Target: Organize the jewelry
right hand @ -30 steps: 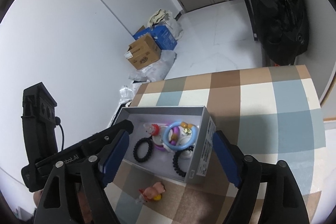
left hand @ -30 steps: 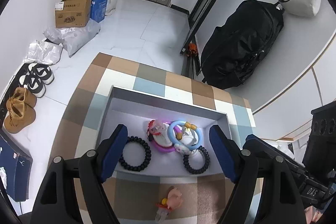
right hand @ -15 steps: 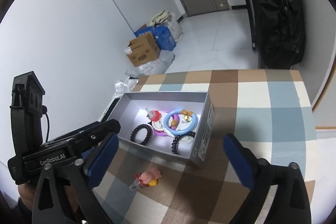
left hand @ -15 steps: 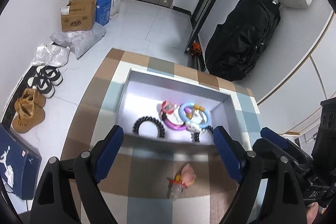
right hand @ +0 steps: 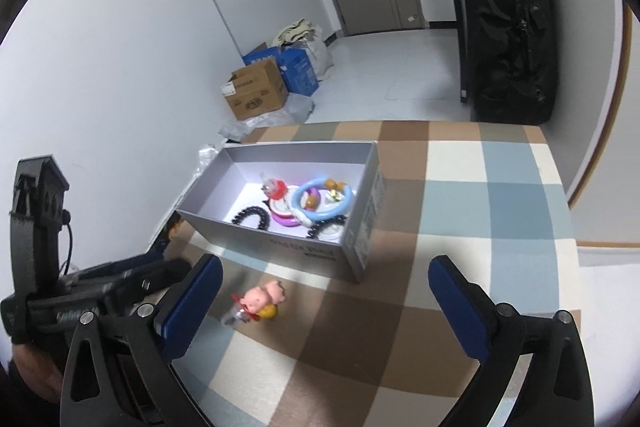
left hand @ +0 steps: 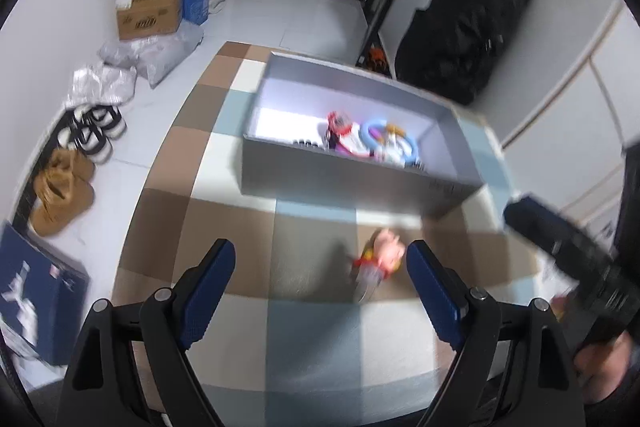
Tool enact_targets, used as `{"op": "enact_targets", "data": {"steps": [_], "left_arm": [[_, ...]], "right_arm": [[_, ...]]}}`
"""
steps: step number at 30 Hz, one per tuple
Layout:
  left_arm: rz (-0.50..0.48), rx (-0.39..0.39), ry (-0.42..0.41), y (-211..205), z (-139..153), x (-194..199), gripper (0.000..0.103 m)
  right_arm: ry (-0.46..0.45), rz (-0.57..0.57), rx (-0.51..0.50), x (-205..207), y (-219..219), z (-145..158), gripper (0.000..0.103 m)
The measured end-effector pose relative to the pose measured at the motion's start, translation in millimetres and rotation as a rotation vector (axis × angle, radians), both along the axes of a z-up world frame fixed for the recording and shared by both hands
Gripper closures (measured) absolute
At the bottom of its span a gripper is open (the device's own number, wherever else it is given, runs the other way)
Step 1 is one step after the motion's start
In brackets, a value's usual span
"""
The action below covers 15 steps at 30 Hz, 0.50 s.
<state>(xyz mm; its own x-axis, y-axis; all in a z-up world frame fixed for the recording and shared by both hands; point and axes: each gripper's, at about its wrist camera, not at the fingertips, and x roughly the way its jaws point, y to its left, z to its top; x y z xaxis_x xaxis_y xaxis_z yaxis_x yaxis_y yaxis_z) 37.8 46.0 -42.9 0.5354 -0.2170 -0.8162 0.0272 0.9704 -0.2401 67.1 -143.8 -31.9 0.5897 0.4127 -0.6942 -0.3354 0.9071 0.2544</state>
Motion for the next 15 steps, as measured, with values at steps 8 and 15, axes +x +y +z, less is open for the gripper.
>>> {"op": "enact_targets", "data": {"steps": [8, 15], "left_arm": [[-0.103, 0.111, 0.053, -25, -21, -2, 0.019], [-0.129, 0.164, 0.045, -28, -24, -6, 0.025]], "right_arm": [[0.011, -0.007, -0.004, -4, -3, -4, 0.0], [0.033, -0.019, -0.029, -6, -8, -11, 0.0]]}}
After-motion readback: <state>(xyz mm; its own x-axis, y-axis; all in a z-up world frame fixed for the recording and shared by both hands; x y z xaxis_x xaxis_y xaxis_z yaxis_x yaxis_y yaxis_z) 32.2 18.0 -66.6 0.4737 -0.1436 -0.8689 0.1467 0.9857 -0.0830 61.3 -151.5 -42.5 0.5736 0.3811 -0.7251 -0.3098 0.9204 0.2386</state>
